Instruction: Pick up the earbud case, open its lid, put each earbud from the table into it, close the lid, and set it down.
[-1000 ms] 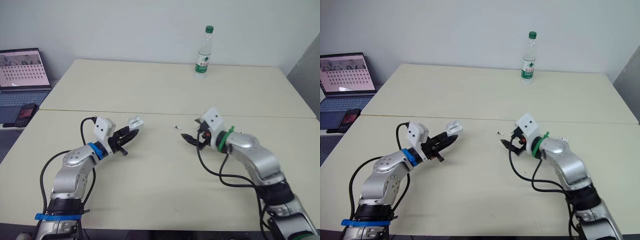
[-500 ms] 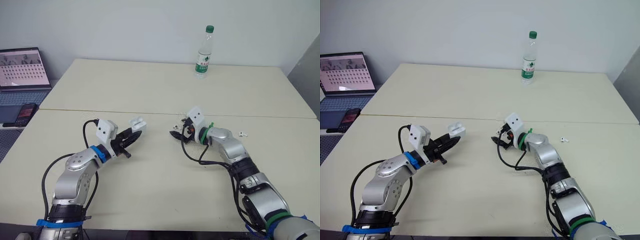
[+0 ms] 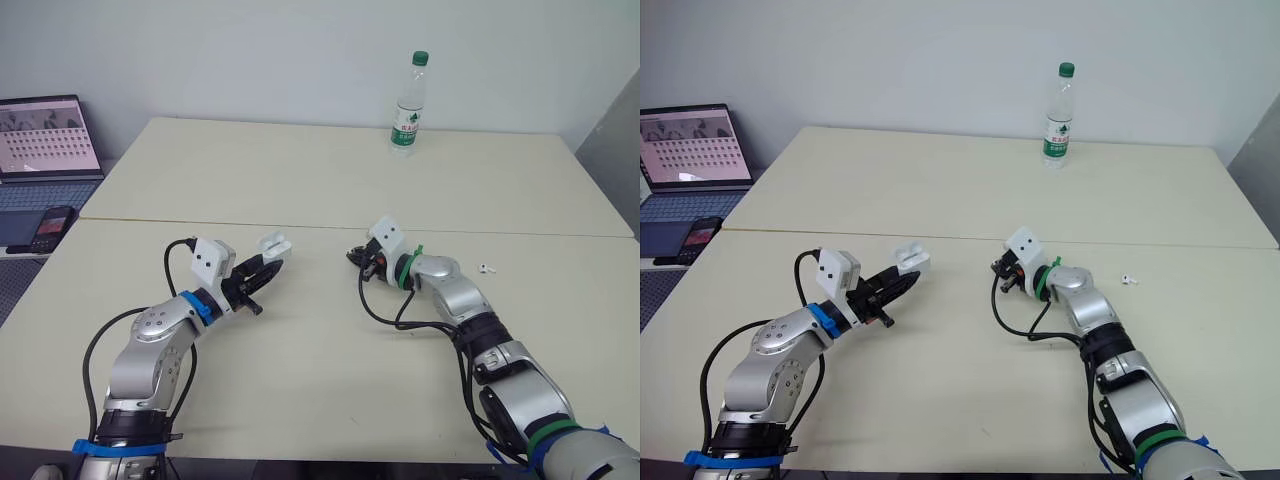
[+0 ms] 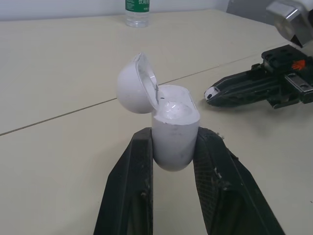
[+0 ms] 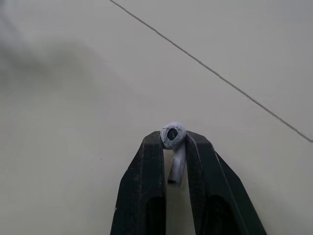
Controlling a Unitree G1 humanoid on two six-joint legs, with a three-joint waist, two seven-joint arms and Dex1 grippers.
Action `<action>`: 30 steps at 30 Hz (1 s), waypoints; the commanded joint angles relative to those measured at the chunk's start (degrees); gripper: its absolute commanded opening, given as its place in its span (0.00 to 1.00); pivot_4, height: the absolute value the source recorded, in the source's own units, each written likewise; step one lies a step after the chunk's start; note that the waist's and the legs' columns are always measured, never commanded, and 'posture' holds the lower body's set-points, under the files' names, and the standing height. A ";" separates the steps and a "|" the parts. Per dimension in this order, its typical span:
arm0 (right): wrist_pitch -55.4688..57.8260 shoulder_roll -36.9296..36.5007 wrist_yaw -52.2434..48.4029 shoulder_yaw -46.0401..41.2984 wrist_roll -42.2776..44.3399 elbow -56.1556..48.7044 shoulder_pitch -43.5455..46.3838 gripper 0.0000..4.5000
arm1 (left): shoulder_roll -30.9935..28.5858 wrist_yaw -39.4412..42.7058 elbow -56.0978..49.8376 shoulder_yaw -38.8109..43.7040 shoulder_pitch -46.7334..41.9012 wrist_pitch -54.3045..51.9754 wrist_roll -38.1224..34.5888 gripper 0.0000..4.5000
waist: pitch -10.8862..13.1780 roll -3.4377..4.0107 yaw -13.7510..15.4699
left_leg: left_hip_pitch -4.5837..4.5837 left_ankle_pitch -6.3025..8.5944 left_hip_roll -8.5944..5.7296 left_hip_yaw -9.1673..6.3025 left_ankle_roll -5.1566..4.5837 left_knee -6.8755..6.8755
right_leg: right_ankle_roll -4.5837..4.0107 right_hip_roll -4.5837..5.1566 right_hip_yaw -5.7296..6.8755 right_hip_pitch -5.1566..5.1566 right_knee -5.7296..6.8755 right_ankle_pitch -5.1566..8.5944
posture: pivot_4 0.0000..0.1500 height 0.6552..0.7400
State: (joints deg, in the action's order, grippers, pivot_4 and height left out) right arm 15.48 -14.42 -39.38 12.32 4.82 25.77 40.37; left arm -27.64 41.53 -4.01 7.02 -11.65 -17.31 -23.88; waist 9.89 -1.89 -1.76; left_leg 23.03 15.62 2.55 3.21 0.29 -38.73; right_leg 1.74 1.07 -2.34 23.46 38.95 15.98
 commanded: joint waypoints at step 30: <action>6.58 -28.99 -11.36 -17.47 9.90 -43.31 -45.71 0.06 | -0.04 2.56 -0.17 -1.64 -0.98 1.26 0.06 0.17 | 0.03 -0.06 0.09 | -0.14 -0.01 0.00 0.01 0.00 -0.05 | 0.04 -0.20 -0.10 -0.18 -0.06 0.02 | 1.00 0.95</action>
State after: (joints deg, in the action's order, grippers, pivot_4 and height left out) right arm 23.43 -42.74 -50.71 -4.45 14.68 -16.25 -5.46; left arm -27.29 43.53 -3.44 4.83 -11.77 -16.94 -23.72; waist 9.92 -1.96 -1.68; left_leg 22.88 15.61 2.55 3.24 0.29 -38.78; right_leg 1.78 0.87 -2.44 23.29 38.89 16.01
